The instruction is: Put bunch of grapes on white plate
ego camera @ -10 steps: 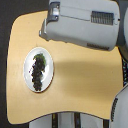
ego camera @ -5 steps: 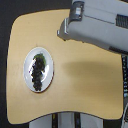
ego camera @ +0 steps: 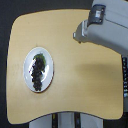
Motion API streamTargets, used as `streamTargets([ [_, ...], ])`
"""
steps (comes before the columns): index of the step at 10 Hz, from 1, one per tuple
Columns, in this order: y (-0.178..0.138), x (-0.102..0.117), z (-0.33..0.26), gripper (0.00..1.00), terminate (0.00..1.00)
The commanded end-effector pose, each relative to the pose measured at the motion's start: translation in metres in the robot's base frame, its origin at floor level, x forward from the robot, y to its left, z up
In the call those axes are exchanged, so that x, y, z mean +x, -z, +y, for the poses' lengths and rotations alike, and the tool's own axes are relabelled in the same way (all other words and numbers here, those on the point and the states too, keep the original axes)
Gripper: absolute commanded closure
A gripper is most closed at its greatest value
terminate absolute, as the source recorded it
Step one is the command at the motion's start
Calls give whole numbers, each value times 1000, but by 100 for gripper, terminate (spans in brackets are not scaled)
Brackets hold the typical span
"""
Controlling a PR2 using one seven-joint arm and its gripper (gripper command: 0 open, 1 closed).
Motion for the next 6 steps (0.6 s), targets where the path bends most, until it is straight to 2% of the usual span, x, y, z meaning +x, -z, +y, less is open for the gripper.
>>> streamTargets([
  [1,-5,-2,-59,0,0],
  [5,4,-6,-66,0,0],
  [6,4,-1,-73,0,100],
])
